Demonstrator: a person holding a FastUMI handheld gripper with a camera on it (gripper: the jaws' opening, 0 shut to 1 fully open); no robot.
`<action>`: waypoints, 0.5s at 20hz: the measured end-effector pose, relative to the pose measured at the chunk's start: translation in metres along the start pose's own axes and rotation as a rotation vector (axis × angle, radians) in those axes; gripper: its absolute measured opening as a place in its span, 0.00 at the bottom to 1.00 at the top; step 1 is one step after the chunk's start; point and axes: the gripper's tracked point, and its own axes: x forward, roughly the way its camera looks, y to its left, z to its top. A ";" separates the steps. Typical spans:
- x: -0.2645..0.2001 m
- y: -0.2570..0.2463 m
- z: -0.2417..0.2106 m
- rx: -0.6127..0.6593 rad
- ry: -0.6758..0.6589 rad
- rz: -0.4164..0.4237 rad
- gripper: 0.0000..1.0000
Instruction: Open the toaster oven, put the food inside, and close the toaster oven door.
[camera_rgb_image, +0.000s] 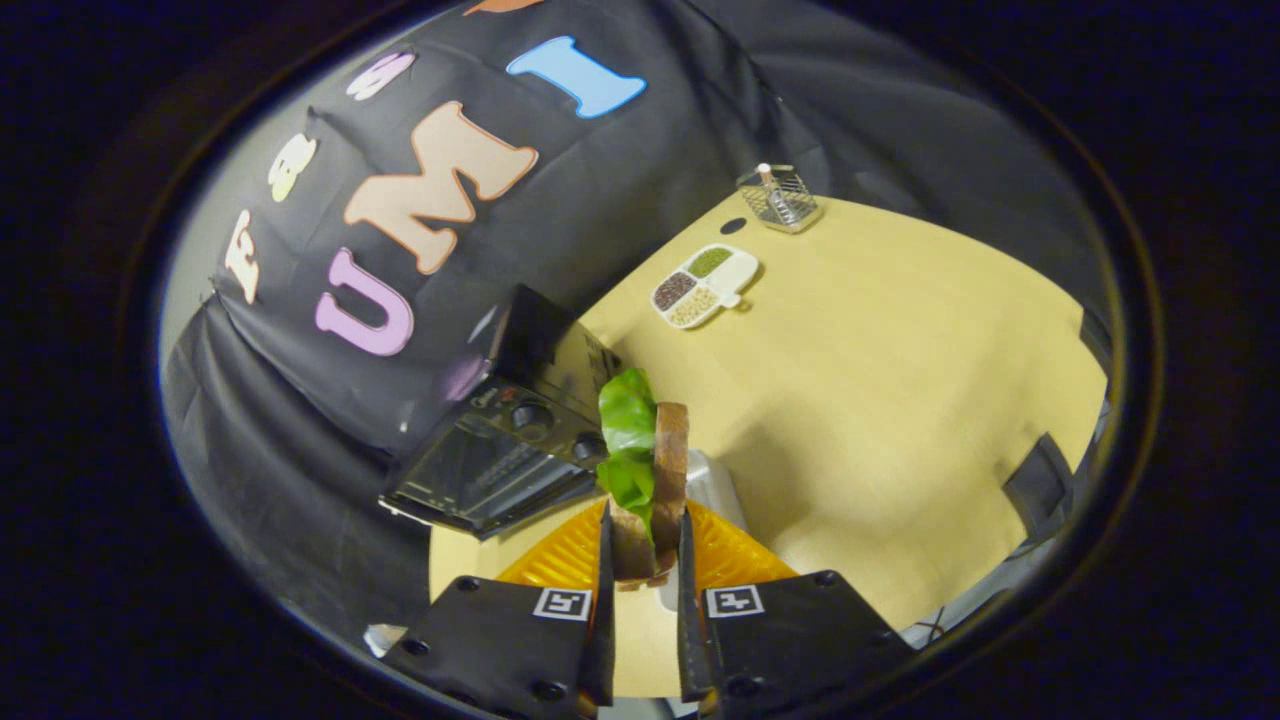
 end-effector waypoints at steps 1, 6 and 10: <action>-0.001 0.010 0.000 0.038 0.000 0.028 0.27; 0.006 0.065 -0.018 0.188 0.070 0.162 0.27; 0.026 0.101 -0.043 0.199 0.134 0.213 0.27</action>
